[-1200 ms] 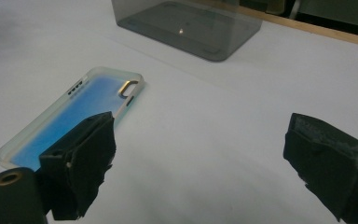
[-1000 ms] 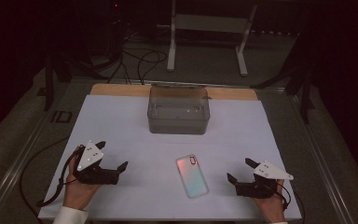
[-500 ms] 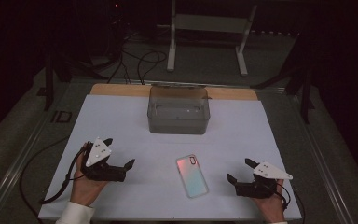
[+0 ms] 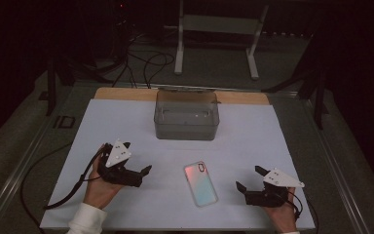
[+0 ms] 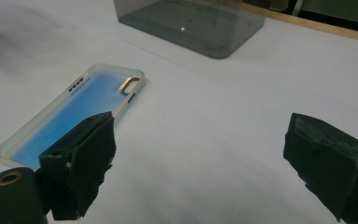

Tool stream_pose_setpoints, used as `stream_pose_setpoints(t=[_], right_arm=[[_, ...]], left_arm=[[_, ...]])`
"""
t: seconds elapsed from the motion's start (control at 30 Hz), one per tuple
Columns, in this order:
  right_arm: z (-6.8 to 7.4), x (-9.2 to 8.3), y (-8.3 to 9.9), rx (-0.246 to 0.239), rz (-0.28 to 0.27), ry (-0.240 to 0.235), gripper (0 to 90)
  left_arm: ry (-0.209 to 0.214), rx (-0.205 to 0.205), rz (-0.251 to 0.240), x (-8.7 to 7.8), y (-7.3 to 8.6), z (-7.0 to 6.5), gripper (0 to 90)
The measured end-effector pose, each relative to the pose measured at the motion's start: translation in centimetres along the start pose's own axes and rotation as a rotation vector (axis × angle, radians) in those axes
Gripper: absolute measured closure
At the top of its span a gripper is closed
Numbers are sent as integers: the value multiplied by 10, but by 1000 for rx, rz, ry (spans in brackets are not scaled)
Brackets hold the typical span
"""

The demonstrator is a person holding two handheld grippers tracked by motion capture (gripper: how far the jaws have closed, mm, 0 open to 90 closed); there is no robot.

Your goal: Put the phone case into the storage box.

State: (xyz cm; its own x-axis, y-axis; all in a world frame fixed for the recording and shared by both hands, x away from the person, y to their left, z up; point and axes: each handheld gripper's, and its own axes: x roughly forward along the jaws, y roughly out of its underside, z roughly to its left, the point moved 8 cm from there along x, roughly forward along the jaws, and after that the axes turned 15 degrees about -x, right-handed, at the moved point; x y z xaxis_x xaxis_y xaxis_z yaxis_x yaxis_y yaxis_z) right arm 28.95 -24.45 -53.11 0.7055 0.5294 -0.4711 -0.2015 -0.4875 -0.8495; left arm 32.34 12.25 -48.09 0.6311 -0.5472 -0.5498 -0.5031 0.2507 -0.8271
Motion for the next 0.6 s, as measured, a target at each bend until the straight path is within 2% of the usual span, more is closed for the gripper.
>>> stream_pose_setpoints(t=[0.3, 0.6], right_arm=[[1, 1, 1, -8, 5, -4, 91], [0, 0, 1, -3, 5, -4, 92]], left_arm=[[29, 23, 37, 15, -7, -5, 7], [53, 24, 70, 30, -12, -6, 10]])
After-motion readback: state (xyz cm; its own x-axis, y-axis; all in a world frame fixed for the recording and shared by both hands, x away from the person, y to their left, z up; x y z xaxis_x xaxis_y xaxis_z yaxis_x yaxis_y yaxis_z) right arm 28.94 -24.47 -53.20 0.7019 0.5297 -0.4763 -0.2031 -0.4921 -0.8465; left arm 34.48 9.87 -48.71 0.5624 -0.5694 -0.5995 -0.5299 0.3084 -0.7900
